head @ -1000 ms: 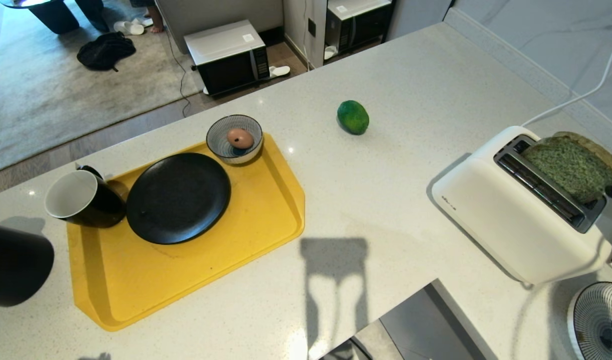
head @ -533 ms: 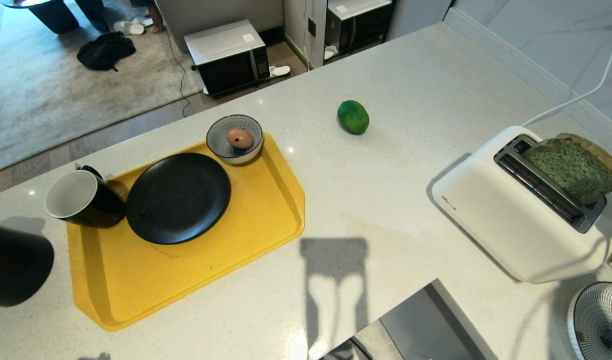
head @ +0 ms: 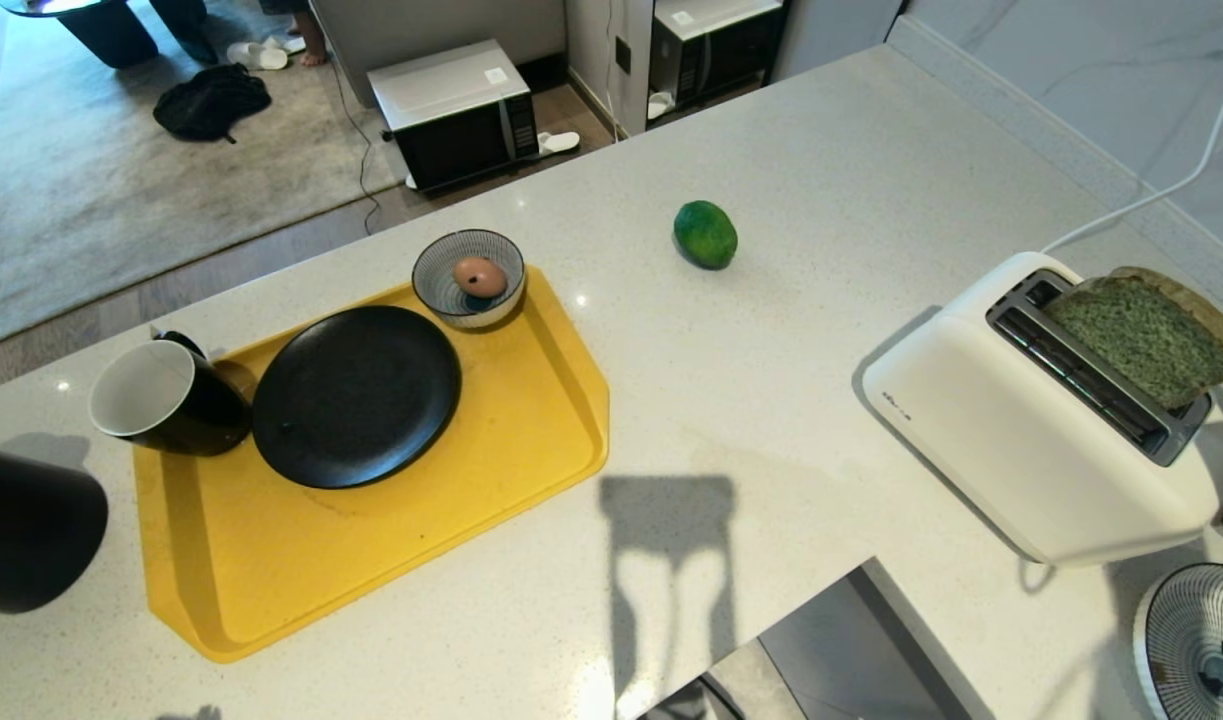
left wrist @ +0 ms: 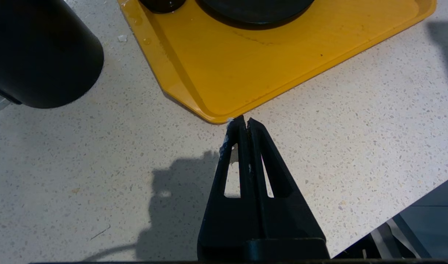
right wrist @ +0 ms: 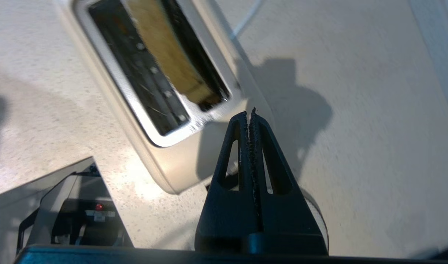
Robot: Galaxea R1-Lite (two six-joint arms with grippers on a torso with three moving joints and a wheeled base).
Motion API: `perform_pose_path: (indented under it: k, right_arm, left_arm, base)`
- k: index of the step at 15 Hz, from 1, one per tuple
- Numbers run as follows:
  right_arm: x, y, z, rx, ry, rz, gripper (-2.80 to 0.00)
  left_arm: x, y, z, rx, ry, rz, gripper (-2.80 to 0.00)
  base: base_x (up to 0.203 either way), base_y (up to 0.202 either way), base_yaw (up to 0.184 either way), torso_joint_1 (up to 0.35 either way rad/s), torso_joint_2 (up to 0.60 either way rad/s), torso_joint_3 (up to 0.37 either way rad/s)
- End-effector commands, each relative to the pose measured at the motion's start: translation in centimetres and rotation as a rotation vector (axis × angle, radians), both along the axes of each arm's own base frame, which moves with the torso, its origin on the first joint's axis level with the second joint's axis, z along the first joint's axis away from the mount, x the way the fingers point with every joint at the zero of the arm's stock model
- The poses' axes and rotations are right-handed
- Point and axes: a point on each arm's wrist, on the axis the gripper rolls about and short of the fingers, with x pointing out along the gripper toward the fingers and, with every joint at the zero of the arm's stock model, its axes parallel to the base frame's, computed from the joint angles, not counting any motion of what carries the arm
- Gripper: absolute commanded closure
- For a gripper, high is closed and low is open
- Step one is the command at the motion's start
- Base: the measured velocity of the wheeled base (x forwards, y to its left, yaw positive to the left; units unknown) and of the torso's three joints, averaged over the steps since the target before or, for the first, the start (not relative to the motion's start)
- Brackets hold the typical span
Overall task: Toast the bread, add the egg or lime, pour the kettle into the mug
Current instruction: Use a bread toaster
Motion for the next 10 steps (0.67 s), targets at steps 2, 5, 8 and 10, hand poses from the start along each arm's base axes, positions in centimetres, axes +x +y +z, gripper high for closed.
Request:
perform_pose_path:
  k: [2, 5, 8, 10]
  right_arm:
    - [-1.2, 0.4, -0.8, 0.042, 0.002, -0.098, 0.0]
    - [-2.0, 0.4, -2.0, 0.093, 0.016, -0.187, 0.0]
    - [-2.8, 0.6, -3.1, 0.099, 0.033, -0.231, 0.0]
    - [-3.3, 0.9, -3.8, 0.101, 0.04, -0.234, 0.0]
  left_arm:
    - [0.0, 0.0, 0.0, 0.0, -0.001, 0.0, 0.0]
    - [0.0, 0.0, 0.0, 0.0, -0.001, 0.0, 0.0]
    - [0.0, 0.0, 0.0, 0.0, -0.001, 0.0, 0.0]
    - [0.0, 0.0, 0.0, 0.0, -0.001, 0.0, 0.0]
  base:
    - [0.0, 0.0, 0.0, 0.0, 0.0, 0.0]
    - [0.0, 0.0, 0.0, 0.0, 0.0, 0.0]
    - [0.0, 0.0, 0.0, 0.0, 0.0, 0.0]
    - [0.0, 0.0, 0.0, 0.0, 0.0, 0.0]
